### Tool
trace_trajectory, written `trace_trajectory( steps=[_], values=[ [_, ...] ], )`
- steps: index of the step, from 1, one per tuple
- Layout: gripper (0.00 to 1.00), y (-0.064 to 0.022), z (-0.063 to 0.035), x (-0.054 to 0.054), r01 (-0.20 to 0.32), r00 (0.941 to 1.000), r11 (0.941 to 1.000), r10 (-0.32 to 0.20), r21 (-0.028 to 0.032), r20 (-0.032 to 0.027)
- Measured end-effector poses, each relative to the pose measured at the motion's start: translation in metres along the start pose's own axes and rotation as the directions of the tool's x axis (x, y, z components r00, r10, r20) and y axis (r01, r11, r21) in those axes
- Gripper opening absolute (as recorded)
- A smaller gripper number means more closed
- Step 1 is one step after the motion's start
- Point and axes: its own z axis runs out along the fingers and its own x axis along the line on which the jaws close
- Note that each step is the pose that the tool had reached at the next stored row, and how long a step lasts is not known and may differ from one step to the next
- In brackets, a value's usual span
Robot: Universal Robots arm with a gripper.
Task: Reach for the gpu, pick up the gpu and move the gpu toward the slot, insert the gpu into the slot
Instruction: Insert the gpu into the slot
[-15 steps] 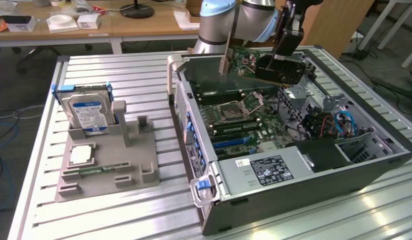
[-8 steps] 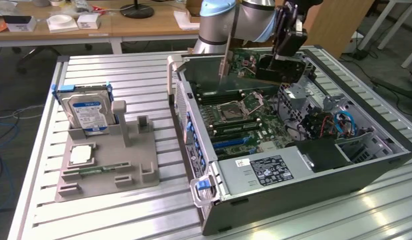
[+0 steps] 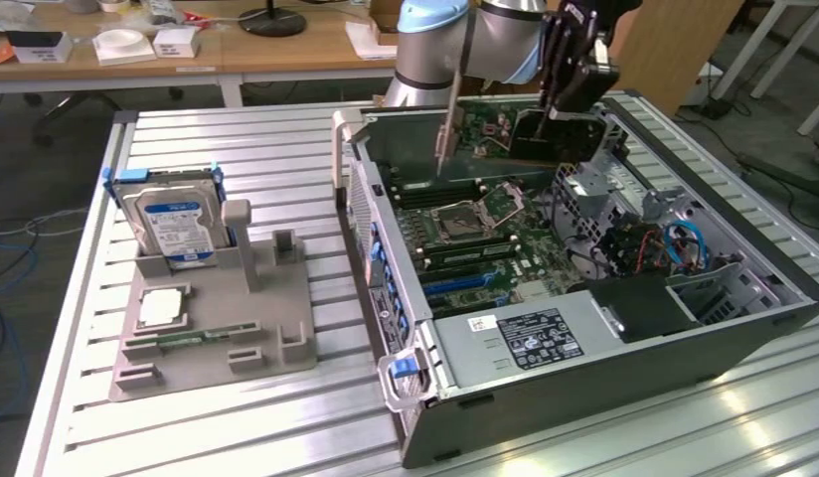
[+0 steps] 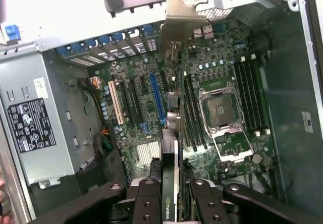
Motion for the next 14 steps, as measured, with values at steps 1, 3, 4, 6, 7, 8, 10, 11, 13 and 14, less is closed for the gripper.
trace_trajectory(
  steps=[1,3,4,6,7,8,10,11,13,14],
  values=[
    [0.26,0.0000,0.0000,0.0000,0.014,0.9999,0.9999,-0.014,0.0003,0.0001],
    [0.26,0.0000,0.0001,0.0000,0.042,0.9991,0.9991,-0.042,0.0010,0.0005],
    [0.26,0.0000,0.0002,0.0001,0.056,0.9984,0.9984,-0.056,0.0013,0.0007],
    [0.26,0.0001,0.0003,0.0001,0.084,0.9964,0.9964,-0.084,0.0019,0.0008],
    [0.26,0.0002,0.0003,0.0001,0.097,0.9952,0.9952,-0.097,0.0022,0.0009],
    [0.26,0.0002,0.0004,0.0001,0.111,0.9939,0.9939,-0.111,0.0026,0.0010],
    [0.26,0.0004,0.0007,0.0002,0.136,0.9907,0.9907,-0.136,0.0032,0.0014],
    [0.26,0.0004,0.0007,0.0001,0.149,0.9888,0.9888,-0.149,0.0035,0.0014],
    [0.26,0.0005,0.0009,0.0002,0.176,0.9843,0.9843,-0.176,0.0042,0.0017],
    [0.26,0.0005,0.0010,0.0002,0.189,0.9819,0.9819,-0.189,0.0045,0.0018]
  ],
)
